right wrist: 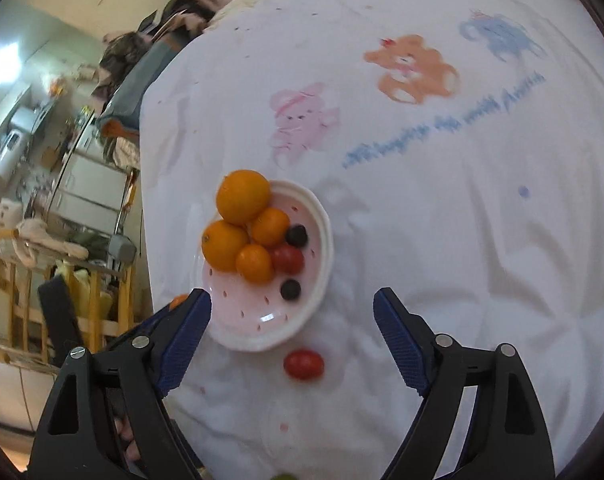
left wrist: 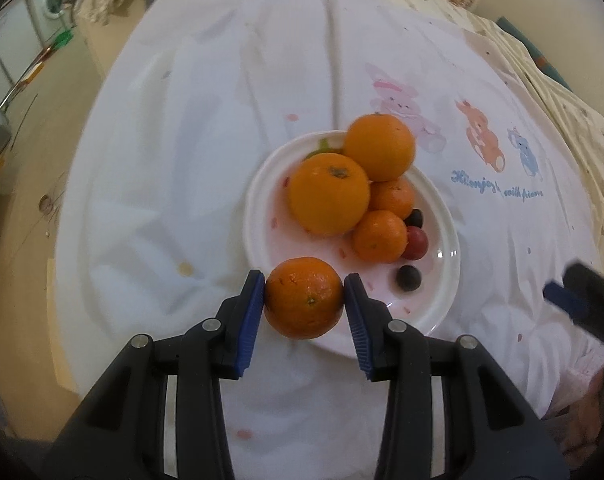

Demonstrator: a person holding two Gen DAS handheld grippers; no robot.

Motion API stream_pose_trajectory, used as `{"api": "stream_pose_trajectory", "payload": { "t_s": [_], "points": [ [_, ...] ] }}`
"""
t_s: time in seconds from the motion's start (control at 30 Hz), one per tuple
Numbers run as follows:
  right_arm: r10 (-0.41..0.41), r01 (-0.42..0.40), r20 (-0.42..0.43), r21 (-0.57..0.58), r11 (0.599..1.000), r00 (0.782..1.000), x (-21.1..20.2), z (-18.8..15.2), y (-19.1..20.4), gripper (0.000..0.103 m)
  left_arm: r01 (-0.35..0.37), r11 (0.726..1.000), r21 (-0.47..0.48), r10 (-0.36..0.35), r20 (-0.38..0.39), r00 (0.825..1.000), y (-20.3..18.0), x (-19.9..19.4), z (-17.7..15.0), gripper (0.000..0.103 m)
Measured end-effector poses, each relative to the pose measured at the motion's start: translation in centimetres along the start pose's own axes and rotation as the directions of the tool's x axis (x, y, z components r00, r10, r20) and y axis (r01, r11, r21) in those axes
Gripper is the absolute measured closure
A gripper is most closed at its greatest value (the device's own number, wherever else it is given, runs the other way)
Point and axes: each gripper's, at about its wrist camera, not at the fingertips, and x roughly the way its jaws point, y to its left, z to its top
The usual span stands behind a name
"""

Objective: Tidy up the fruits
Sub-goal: 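Lower the tangerine into the plate and open the left gripper, then move the left gripper to the green cherry tomato and grasp it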

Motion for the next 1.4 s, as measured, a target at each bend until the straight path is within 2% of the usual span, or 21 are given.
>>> {"api": "stream_pose_trajectory", "payload": {
  "t_s": [0.23,0.33,0.6,0.7,0.73,0.77,0.83,0.87,1.03,1.27,1.4],
  "points": [
    [-0.011,0.010,0.021,0.050,0.999,1.000,-0.6,-1.2,-1.9,0.017,0.038,0.999,0.019,-0.038,0.008,0.999,-0.5,2.0,0.9,0.066],
    [-0.004,0.002,0.023,0.080,0.997,1.000,-0.2,-1.0,-2.5,0.017,0.026,0.999,0.048,-0.027,0.009,1.000,-0.8,2.7,0.7,0.066],
    [0.027,-0.025,-0.015,0.110,0.994,1.000,1.3,-0.6,-2.9,0.017,0.041,0.999,-0.006,-0.041,-0.043,0.998,-0.4,3.6,0.8,0.065],
    [0.023,-0.021,-0.014,0.102,0.995,1.000,1.4,-0.5,-2.7,0.017,0.043,0.999,0.000,-0.043,-0.055,0.998,-0.6,4.0,0.6,0.064],
    [0.020,-0.018,-0.013,0.097,0.995,1.000,1.4,-0.5,-2.6,0.017,0.041,0.999,0.006,-0.041,-0.057,0.998,-0.7,4.0,0.6,0.059],
    [0.014,-0.013,-0.011,0.090,0.996,1.000,1.4,-0.5,-2.5,0.017,0.053,0.999,0.005,-0.053,-0.067,0.996,-0.8,4.0,0.6,0.044],
    [0.009,-0.008,-0.011,0.086,0.996,1.000,1.4,-0.5,-2.4,0.017,0.086,0.996,-0.012,-0.087,-0.054,0.995,-0.8,3.6,0.6,0.029],
    [0.007,-0.006,-0.011,0.085,0.996,1.000,1.4,-0.5,-2.4,0.017,0.078,0.997,-0.017,-0.078,-0.043,0.996,-0.8,3.3,0.6,0.024],
    [0.000,0.000,0.001,0.071,0.997,1.000,1.2,-0.4,-2.2,0.017,0.050,0.999,0.003,-0.050,-0.022,0.998,-1.1,2.6,0.4,0.022],
    [-0.018,0.017,0.007,0.070,0.997,1.000,0.9,-0.5,-2.5,0.017,0.044,0.999,-0.028,-0.044,0.000,0.999,-0.6,1.3,-0.1,0.022],
    [-0.029,0.028,0.012,0.071,0.997,1.000,0.4,-0.7,-2.7,0.017,0.018,1.000,0.012,-0.018,0.013,1.000,-0.7,-0.4,-1.3,0.022]
  ]
}}
